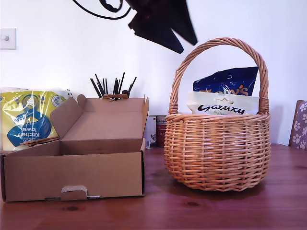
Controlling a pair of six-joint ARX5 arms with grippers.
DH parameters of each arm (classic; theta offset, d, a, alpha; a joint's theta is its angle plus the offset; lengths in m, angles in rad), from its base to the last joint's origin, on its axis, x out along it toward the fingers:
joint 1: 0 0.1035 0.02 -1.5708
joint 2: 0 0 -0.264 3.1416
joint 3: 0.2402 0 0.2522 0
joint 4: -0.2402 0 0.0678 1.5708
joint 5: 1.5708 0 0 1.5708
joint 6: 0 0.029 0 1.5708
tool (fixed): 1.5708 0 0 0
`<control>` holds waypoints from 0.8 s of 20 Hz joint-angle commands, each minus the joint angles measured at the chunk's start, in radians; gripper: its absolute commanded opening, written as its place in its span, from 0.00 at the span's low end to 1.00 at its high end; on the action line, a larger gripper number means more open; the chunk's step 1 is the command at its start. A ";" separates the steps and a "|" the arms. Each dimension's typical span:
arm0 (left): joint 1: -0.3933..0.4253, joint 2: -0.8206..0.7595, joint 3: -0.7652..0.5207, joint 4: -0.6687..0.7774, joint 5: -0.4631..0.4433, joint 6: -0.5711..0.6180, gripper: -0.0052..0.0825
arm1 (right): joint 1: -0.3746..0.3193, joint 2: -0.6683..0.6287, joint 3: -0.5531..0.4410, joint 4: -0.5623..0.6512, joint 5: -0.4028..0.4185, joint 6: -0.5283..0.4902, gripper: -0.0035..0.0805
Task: Move the bags of Easter eggs from the cardboard box on the left into the woven basket on the right side.
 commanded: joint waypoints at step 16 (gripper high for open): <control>0.160 -0.424 -0.423 0.279 -0.203 -0.169 0.03 | -0.014 -0.004 -0.092 0.293 0.230 -0.001 0.03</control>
